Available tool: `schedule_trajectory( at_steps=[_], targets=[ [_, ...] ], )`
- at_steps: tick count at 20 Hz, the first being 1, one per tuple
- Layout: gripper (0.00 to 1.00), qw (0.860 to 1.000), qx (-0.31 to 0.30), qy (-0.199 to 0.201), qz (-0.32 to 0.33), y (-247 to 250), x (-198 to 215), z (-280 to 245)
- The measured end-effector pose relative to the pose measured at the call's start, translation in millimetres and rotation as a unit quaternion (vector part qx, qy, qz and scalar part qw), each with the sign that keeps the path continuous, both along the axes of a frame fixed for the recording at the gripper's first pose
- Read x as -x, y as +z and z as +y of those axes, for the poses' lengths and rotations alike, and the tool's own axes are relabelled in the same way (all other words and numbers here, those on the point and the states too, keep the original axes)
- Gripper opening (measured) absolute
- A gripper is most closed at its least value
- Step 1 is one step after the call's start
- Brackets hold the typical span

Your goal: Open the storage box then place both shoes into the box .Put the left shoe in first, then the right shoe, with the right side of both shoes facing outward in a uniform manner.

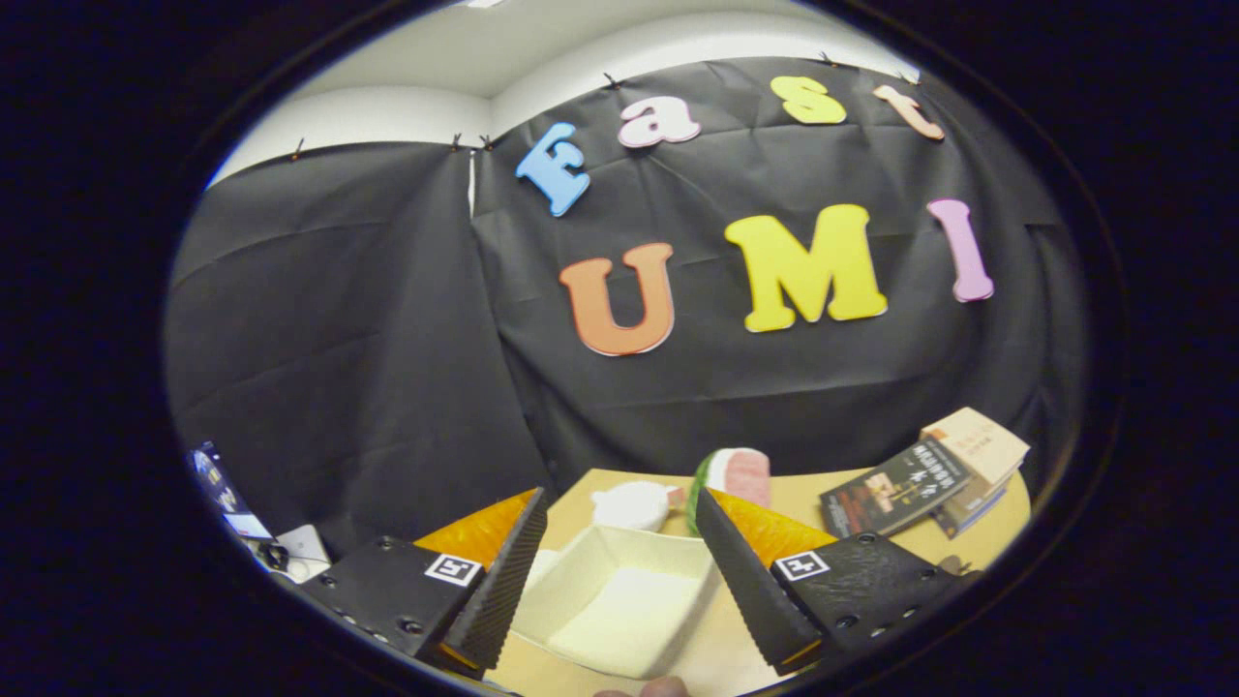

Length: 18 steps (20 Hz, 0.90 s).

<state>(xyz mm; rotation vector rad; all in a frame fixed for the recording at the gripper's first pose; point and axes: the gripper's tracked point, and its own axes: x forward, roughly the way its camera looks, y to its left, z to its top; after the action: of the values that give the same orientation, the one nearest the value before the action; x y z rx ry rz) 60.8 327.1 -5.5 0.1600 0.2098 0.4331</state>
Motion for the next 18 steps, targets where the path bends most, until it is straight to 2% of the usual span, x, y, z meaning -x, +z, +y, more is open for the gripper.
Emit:
schedule_trajectory(
  at_steps=[5,8,10,13,16,18],
  targets=[
    [0.94,0.995,0.037,-0.081,0.051,-66,12,-129],
    [0.94,0.983,0.06,-0.135,0.11,-130,21,-197],
    [0.94,0.971,0.079,-0.155,0.162,-177,22,-224],
    [0.93,0.956,0.1,-0.148,0.233,-231,25,-238],
    [0.81,0.941,0.116,-0.13,0.289,-275,21,-239],
    [0.79,0.93,0.112,-0.122,0.328,-300,15,-238]
  ],
)
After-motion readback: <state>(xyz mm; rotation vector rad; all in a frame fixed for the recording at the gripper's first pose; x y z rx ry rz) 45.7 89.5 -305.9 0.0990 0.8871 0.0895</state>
